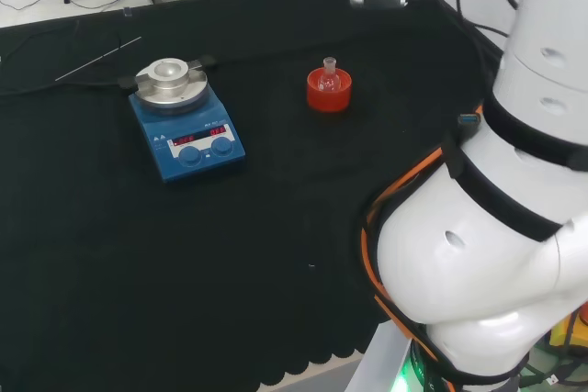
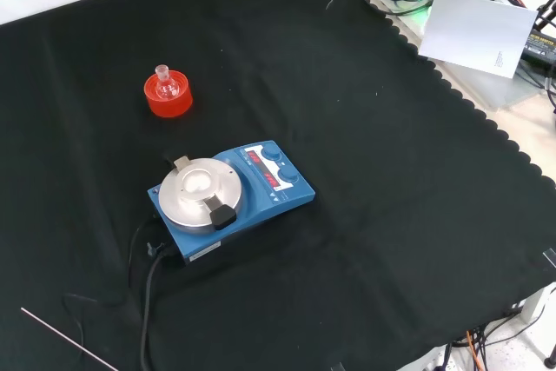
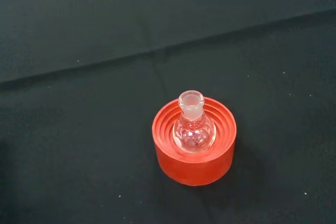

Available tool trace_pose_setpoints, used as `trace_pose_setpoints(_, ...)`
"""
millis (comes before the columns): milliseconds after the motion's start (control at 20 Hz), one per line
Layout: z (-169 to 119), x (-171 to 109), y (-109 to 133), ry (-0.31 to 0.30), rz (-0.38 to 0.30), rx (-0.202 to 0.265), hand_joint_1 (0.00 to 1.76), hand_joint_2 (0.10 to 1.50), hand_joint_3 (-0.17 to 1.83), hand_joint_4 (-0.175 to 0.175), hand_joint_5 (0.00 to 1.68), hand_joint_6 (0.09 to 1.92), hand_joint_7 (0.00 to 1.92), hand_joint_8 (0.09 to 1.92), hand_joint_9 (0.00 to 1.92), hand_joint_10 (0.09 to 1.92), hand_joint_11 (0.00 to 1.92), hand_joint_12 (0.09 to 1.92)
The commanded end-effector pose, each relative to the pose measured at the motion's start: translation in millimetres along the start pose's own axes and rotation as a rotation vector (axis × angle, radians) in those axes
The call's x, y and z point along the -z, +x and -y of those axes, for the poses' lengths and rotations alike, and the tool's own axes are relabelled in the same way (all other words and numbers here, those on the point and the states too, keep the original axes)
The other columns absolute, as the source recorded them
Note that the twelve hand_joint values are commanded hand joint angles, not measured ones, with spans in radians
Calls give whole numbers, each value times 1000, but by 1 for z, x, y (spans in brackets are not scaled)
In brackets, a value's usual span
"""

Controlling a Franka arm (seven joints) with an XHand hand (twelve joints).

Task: Pick up the round-bottom flask.

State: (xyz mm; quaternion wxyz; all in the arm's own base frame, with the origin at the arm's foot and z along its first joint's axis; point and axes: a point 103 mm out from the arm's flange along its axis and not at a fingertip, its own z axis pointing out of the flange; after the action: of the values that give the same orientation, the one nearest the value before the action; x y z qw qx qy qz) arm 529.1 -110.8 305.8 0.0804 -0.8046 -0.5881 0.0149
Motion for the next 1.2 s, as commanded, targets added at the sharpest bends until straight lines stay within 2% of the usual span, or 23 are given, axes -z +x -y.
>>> trace_pose_setpoints(50, -70, -54, 9, 9, -78, 51, 498, 1107, 146, -67, 287, 87, 98, 652, 195, 725, 0, 1235)
trace_pose_setpoints(400, -82, -89, 6, 61, -99, 47, 573, 1057, 146, -67, 344, 87, 107, 661, 202, 720, 0, 1254)
trace_pose_setpoints(850, -84, -112, 6, 88, -90, 52, 616, 1029, 159, -67, 374, 87, 109, 663, 207, 718, 0, 1255)
trace_pose_setpoints(1200, -83, -129, 0, 116, -101, 33, 649, 1002, 171, -68, 415, 87, 112, 663, 209, 715, 0, 1254)
